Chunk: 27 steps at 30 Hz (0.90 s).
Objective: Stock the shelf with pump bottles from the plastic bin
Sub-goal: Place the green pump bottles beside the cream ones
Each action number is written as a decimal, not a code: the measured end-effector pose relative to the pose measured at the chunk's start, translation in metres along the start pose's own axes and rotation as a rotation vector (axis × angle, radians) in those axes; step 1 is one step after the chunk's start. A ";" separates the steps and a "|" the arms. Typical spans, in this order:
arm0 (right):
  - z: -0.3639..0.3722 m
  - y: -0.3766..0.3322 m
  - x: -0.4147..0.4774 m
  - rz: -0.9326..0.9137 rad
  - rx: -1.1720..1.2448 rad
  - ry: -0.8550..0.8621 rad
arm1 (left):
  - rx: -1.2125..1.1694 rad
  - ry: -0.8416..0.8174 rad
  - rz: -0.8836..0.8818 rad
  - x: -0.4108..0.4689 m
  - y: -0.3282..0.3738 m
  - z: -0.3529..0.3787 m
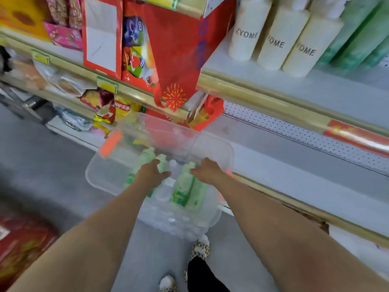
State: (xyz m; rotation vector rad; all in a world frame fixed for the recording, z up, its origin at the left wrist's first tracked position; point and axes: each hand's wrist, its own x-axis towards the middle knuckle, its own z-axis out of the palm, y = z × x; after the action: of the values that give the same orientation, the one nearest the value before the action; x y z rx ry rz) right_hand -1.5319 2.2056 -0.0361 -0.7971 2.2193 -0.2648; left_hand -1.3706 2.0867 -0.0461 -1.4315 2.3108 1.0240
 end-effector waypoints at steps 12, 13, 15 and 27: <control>0.066 0.037 0.100 0.468 0.700 -0.315 | -0.443 -0.441 -0.341 0.056 0.013 0.069; 0.071 0.040 0.106 0.476 0.705 -0.332 | -0.452 -0.439 -0.360 0.058 0.012 0.072; 0.087 0.051 0.122 0.515 0.743 -0.355 | -0.546 -0.453 -0.412 0.061 0.010 0.075; 0.056 0.026 0.067 0.398 0.739 -0.327 | -0.794 -0.458 -0.670 0.052 0.009 0.046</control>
State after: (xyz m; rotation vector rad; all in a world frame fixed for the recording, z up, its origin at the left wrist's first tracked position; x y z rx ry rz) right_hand -1.5389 2.1874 -0.1251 0.0096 1.7218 -0.6512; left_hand -1.4114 2.0838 -0.1030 -1.7676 0.9894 1.8495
